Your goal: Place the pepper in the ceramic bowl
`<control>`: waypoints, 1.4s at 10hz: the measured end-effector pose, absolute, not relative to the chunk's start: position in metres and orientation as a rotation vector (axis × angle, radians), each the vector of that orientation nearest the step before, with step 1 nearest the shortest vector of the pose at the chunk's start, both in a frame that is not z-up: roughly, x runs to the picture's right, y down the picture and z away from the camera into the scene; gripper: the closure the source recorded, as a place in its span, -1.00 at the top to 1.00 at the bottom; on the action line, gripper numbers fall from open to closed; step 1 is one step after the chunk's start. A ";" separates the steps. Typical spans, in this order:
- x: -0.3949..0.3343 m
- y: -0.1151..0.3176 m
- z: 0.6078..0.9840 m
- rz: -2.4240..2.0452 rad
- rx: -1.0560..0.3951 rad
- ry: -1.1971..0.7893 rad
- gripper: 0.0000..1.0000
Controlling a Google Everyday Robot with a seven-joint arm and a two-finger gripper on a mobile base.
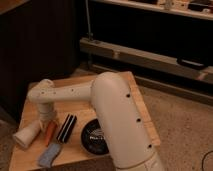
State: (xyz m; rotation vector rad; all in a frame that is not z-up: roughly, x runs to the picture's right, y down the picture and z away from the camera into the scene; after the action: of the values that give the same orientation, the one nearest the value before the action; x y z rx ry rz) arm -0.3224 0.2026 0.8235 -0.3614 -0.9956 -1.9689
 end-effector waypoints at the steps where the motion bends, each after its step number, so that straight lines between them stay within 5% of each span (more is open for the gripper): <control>1: -0.323 0.203 0.824 -1.971 -0.362 -0.997 0.12; 4: -0.323 0.203 0.824 -1.974 -0.363 -0.999 -0.34; 10: -0.321 0.201 0.825 -1.979 -0.374 -0.996 -0.36; 14: -0.293 0.151 0.820 -1.978 -0.351 -0.928 -0.36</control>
State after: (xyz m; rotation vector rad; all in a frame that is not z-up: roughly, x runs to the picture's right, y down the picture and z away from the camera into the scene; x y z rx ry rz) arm -0.2927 0.1510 0.8203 -0.3506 -0.9276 -1.9776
